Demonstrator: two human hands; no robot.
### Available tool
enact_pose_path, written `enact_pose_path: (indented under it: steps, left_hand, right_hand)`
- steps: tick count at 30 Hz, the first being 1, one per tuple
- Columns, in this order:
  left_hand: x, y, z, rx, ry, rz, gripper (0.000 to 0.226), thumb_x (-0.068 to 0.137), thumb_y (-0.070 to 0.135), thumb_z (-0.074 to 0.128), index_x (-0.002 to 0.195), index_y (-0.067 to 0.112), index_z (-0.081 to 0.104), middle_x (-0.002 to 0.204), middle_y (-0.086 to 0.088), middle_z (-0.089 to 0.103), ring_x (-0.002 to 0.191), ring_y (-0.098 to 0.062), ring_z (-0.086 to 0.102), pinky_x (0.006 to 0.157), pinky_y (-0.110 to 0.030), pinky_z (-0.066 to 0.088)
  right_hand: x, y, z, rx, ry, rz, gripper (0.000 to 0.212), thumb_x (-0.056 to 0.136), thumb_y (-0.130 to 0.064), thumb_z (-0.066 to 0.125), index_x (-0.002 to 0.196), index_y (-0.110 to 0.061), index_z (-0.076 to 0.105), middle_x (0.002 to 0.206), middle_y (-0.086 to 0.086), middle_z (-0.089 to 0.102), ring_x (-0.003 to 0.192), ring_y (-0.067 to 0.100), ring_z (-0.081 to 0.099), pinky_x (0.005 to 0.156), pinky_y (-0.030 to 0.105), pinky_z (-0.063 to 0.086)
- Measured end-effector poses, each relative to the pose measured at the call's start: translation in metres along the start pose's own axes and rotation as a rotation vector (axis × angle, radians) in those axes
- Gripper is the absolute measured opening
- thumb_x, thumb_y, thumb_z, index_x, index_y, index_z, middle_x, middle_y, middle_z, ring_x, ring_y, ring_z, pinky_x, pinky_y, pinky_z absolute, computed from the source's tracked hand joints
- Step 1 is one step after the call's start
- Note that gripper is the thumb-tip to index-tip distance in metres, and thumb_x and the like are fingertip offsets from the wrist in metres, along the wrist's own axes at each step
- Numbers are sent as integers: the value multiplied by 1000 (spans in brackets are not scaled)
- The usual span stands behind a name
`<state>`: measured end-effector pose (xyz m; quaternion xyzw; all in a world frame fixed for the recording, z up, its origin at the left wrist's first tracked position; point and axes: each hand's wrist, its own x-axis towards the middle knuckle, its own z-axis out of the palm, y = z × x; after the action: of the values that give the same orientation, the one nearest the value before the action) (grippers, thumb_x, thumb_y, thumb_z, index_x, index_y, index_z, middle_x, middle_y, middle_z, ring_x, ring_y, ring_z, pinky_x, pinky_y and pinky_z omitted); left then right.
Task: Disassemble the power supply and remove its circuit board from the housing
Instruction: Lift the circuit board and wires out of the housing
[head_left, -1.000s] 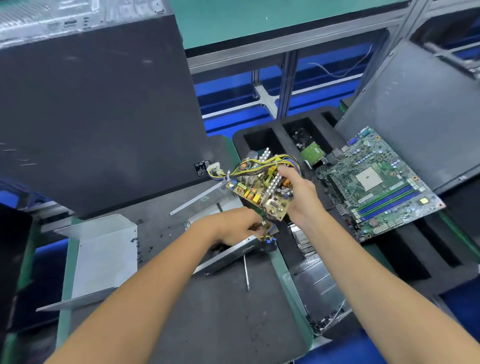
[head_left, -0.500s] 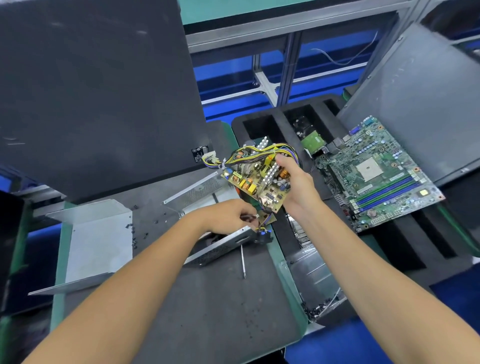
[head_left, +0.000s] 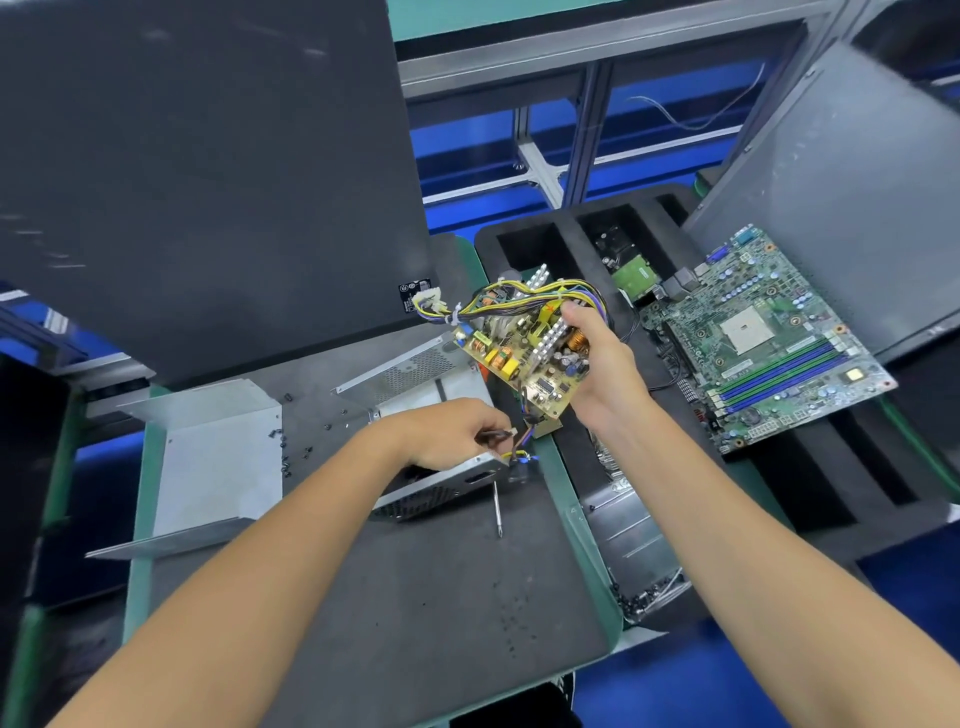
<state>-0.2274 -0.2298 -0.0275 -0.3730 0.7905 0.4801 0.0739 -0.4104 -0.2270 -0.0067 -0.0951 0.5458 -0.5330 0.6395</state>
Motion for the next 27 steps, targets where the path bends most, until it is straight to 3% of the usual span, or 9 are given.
enact_pose_path:
  steps: [3, 5, 11, 15, 19, 21, 25, 27]
  left_hand:
    - [-4, -1, 4, 95, 10, 7, 15, 91, 15, 57, 79, 14, 48, 73, 3, 47, 68, -16, 37, 62, -26, 33]
    - [-5, -1, 9, 152, 17, -4, 16, 91, 17, 57, 81, 14, 46, 73, 6, 46, 70, -16, 39, 60, -24, 33]
    - [-12, 1, 10, 133, 61, 4, 14, 93, 14, 55, 82, 15, 45, 76, 3, 48, 68, -14, 39, 60, -24, 33]
    - [-14, 0, 9, 208, 91, -13, 17, 96, 16, 51, 82, 16, 41, 75, 2, 47, 65, -16, 39, 58, -29, 33]
    - [-12, 0, 4, 235, 117, -29, 12, 93, 18, 54, 83, 13, 50, 78, -6, 55, 68, -20, 44, 63, -33, 37]
    - [-12, -2, 0, 230, 89, -56, 22, 94, 26, 54, 79, 11, 51, 73, -4, 53, 64, -18, 43, 62, -32, 36]
    - [-22, -10, -15, -138, -3, -206, 45, 95, 50, 45, 88, 10, 64, 75, 5, 65, 64, -7, 60, 64, -20, 49]
    - [-26, -18, -20, -251, 0, -238, 37, 100, 35, 40, 95, 8, 66, 90, -6, 72, 73, -12, 64, 70, -22, 53]
  right_hand:
    - [-3, 2, 4, -1, -3, 3, 56, 76, -26, 79, 124, -4, 58, 113, 16, 70, 94, 32, 71, 79, 55, 57]
    - [-4, 4, 6, 18, -9, 6, 62, 77, -26, 79, 130, -5, 53, 118, 16, 67, 96, 32, 71, 75, 50, 59]
    - [-6, 7, 13, 16, -17, -7, 68, 76, -26, 79, 134, -7, 49, 122, 15, 65, 98, 31, 70, 66, 42, 58]
    - [-4, 5, 18, -8, -16, -36, 57, 76, -26, 79, 125, -5, 58, 113, 14, 70, 87, 28, 73, 63, 40, 58]
    - [-2, 5, 23, -42, -3, -46, 63, 74, -26, 80, 128, -5, 54, 118, 16, 67, 91, 30, 72, 65, 42, 58]
    - [0, 6, 23, -40, -2, -44, 61, 75, -26, 80, 127, -5, 55, 117, 16, 68, 92, 30, 72, 68, 43, 58]
    - [3, 11, 20, -38, -30, -41, 52, 80, -25, 76, 124, -3, 61, 116, 16, 69, 99, 32, 70, 78, 46, 58]
    - [6, 12, 20, -37, -26, -33, 54, 80, -26, 75, 127, -4, 59, 118, 15, 68, 102, 32, 69, 83, 48, 57]
